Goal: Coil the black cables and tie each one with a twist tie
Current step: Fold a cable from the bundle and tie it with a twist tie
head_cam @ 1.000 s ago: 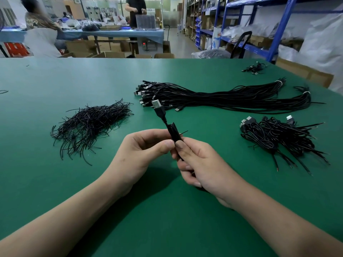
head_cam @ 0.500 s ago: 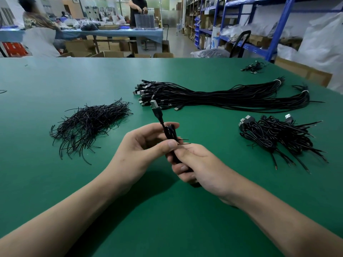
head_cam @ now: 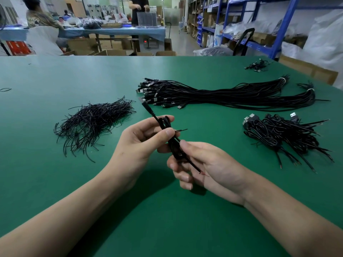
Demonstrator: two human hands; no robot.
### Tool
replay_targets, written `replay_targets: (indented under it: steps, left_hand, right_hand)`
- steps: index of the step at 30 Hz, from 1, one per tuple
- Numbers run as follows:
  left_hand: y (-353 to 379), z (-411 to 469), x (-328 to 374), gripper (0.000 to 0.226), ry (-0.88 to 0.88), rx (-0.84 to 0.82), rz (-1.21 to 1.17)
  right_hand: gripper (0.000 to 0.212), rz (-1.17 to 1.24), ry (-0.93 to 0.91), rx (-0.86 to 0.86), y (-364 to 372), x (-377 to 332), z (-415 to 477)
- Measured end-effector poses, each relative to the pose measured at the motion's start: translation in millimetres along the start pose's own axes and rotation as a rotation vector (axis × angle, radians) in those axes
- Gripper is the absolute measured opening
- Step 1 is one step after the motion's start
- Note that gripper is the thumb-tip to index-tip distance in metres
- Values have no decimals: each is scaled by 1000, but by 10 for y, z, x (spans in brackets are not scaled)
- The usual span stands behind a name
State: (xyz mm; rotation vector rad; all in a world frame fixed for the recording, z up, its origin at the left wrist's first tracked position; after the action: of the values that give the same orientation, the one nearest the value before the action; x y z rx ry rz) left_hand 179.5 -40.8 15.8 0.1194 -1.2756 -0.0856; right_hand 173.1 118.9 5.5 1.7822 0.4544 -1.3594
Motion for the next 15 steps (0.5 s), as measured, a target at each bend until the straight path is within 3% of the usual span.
replay_targets:
  steps: [6,12,15]
  left_hand:
    - [-5,-4,-16,27,-6,10,47]
    - [59,-34,-40,29,-9,-10,68]
    - [97,-45,-38,32,11,-2,80]
  right_hand:
    - [37,19,13,49,-2,65,26]
    - [37,-364,-99,312,3,54,56]
    - [36,-427,-162,359,24,47,66]
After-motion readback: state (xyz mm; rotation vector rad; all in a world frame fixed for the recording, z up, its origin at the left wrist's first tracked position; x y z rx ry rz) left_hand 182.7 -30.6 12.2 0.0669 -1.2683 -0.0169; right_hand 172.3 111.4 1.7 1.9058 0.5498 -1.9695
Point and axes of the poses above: each hand's wrist, its own z-axis towards the middle knuckle, its own y-axis out of the palm, x = y × z, the point moved 3 cm from there along z, towards the middle knuckle, and after that the axes turned 2 degrees about z, right-handed, at the moved point
